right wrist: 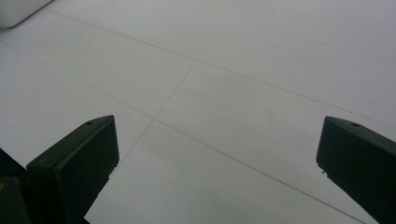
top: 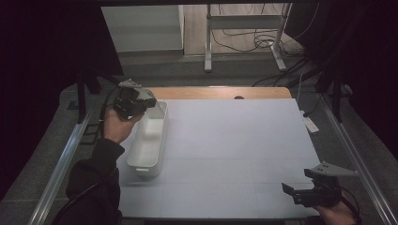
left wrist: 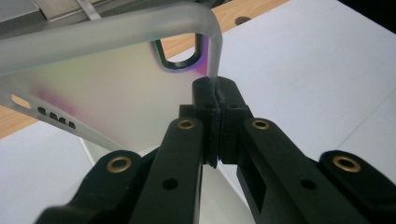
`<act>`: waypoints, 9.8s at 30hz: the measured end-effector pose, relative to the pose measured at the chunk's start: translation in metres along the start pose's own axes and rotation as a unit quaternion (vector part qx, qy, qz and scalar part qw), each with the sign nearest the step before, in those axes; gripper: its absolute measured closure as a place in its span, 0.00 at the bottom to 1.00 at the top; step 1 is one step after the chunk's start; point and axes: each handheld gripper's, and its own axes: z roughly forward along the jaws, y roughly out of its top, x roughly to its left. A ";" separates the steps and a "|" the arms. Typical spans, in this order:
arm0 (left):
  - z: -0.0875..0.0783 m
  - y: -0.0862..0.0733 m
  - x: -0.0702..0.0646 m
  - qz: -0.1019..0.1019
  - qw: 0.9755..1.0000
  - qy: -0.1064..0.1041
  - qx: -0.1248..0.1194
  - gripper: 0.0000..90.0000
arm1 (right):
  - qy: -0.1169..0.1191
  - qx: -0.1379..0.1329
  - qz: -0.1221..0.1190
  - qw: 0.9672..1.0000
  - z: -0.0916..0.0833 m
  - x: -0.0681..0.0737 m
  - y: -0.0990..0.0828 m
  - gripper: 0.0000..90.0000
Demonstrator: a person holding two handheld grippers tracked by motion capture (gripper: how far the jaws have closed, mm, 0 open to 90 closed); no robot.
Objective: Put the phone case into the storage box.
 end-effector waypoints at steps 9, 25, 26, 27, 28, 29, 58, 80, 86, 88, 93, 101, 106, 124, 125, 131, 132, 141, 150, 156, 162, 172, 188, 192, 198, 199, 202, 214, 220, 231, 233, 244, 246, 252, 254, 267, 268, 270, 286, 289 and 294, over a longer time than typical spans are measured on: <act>0.007 -0.001 0.009 -0.012 1.000 0.014 0.007 0.98 | 0.000 0.001 -0.001 1.000 0.000 0.000 0.000 0.00; 0.021 0.000 0.016 -0.021 0.999 0.034 0.017 0.98 | 0.000 0.003 -0.001 1.000 0.001 0.000 0.000 0.00; 0.021 0.000 0.016 -0.021 0.999 0.034 0.017 0.98 | 0.001 0.003 -0.001 1.000 0.001 0.000 0.000 0.00; 0.023 0.000 0.017 -0.021 0.999 0.035 0.017 0.98 | 0.001 0.003 0.000 1.000 0.001 0.000 0.000 0.00; 0.023 0.000 0.017 -0.022 0.999 0.036 0.018 0.98 | 0.001 0.003 0.000 1.000 0.001 0.000 0.000 0.00; 0.024 0.001 0.017 -0.022 0.999 0.036 0.019 0.98 | 0.000 0.004 0.000 1.000 0.001 0.000 0.000 0.00; 0.055 -0.004 0.020 -0.031 0.997 0.049 0.048 0.98 | 0.003 0.006 -0.001 1.000 0.001 0.000 0.000 0.00; 0.079 -0.015 0.022 -0.047 0.995 0.056 0.070 0.98 | 0.003 0.008 -0.001 1.000 0.001 0.000 0.000 0.00; 0.085 -0.016 0.023 -0.051 0.994 0.060 0.075 0.98 | 0.003 0.007 -0.001 1.000 0.001 0.000 0.000 0.00; 0.087 -0.017 0.023 -0.054 0.994 0.063 0.076 0.98 | 0.003 0.007 -0.001 1.000 0.001 0.000 0.000 0.00; 0.091 -0.018 0.024 -0.059 0.993 0.064 0.079 0.98 | 0.002 0.007 0.000 1.000 0.001 0.000 0.000 0.00; 0.096 -0.016 0.026 -0.068 0.993 0.066 0.072 0.98 | 0.002 0.007 0.001 1.000 0.001 -0.001 0.000 0.00; 0.099 -0.015 0.027 -0.073 0.993 0.064 0.066 0.98 | 0.003 0.007 0.002 1.000 0.001 -0.001 0.000 0.00; 0.102 -0.011 0.032 -0.092 0.993 0.060 0.041 0.90 | 0.005 0.007 0.001 1.000 0.001 -0.001 0.000 0.00; 0.102 -0.011 0.032 -0.091 0.993 0.061 0.040 0.90 | 0.005 0.007 0.001 1.000 0.001 -0.001 0.000 0.00; 0.099 -0.011 0.031 -0.090 0.994 0.055 0.035 0.89 | 0.005 0.008 0.001 1.000 0.001 -0.001 0.000 0.00; 0.099 -0.010 0.031 -0.091 0.994 0.055 0.032 0.88 | 0.005 0.007 0.002 1.000 0.001 -0.001 0.000 0.00; 0.095 -0.009 0.027 -0.081 0.995 0.042 0.028 0.82 | 0.004 0.006 0.001 1.000 0.001 -0.001 0.000 0.00; 0.090 -0.008 0.023 -0.074 0.996 0.039 0.022 0.71 | 0.003 0.006 0.000 1.000 0.001 -0.001 0.000 0.00; 0.087 -0.009 0.023 -0.078 0.996 0.034 0.014 0.64 | 0.003 0.006 0.000 1.000 0.001 -0.001 0.000 0.00; 0.085 -0.010 0.023 -0.078 0.996 0.030 0.011 0.59 | 0.002 0.007 -0.001 1.000 0.001 0.000 0.000 0.00; 0.081 -0.013 0.023 -0.076 0.997 0.025 0.004 0.46 | 0.002 0.007 -0.001 1.000 0.001 0.000 0.000 0.00; 0.074 -0.018 0.021 -0.069 0.997 0.018 -0.001 0.26 | 0.000 0.008 -0.002 1.000 0.001 0.000 0.000 0.00; 0.073 -0.019 0.020 -0.066 0.998 0.012 -0.001 0.21 | 0.000 0.008 -0.002 1.000 0.001 0.000 0.000 0.00; 0.072 -0.021 0.019 -0.072 0.997 0.006 -0.001 0.13 | 0.000 0.008 -0.003 1.000 0.001 0.000 0.000 0.00; 0.071 -0.022 0.019 -0.070 0.998 0.006 0.001 0.11 | 0.000 0.009 -0.002 1.000 0.001 0.000 0.000 0.00; 0.069 -0.023 0.018 -0.072 0.997 0.008 0.000 0.08 | 0.000 0.009 -0.003 1.000 0.001 0.000 0.000 0.00; 0.061 -0.029 0.017 -0.071 0.997 -0.008 -0.009 0.01 | 0.000 0.010 -0.004 1.000 0.001 0.000 0.000 0.00; 0.057 -0.032 0.013 -0.063 0.998 -0.009 -0.011 0.00 | -0.002 0.012 -0.004 1.000 0.002 0.000 0.000 0.00; 0.054 -0.036 0.003 -0.029 1.000 -0.001 -0.007 0.00 | -0.014 0.015 -0.001 1.000 0.002 0.001 0.000 0.00; 0.053 -0.037 0.002 -0.022 1.000 -0.002 -0.009 0.00 | -0.016 0.016 0.001 1.000 0.002 0.001 0.000 0.00; 0.046 -0.042 -0.003 -0.016 1.000 -0.003 -0.021 0.00 | -0.020 0.018 -0.002 1.000 0.003 0.002 0.001 0.00; 0.044 -0.044 -0.004 -0.016 1.000 -0.003 -0.022 0.01 | -0.020 0.019 -0.002 1.000 0.003 0.002 0.001 0.00; 0.041 -0.051 -0.006 -0.014 0.999 -0.005 -0.031 0.02 | -0.020 0.019 -0.002 1.000 0.003 0.002 0.001 0.00; 0.040 -0.052 -0.007 -0.014 0.999 -0.004 -0.034 0.02 | -0.020 0.019 -0.002 1.000 0.003 0.002 0.001 0.00; 0.035 -0.060 -0.017 -0.005 0.999 -0.008 -0.037 0.01 | -0.020 0.020 -0.002 1.000 0.004 0.002 0.001 0.00; 0.035 -0.061 -0.018 -0.003 0.999 -0.007 -0.038 0.01 | -0.020 0.020 -0.002 1.000 0.004 0.002 0.001 0.00; 0.034 -0.062 -0.020 0.001 0.999 -0.007 -0.036 0.01 | -0.020 0.020 -0.002 1.000 0.004 0.002 0.001 0.00; 0.030 -0.068 -0.035 0.003 0.999 -0.020 -0.037 0.00 | -0.018 0.021 -0.004 1.000 0.004 0.002 0.001 0.00; 0.028 -0.070 -0.036 0.003 0.999 -0.021 -0.037 0.00 | -0.018 0.022 -0.004 1.000 0.004 0.002 0.001 0.00; 0.027 -0.073 -0.039 0.001 0.999 -0.016 -0.039 0.00 | -0.016 0.023 -0.006 1.000 0.004 0.003 0.001 0.00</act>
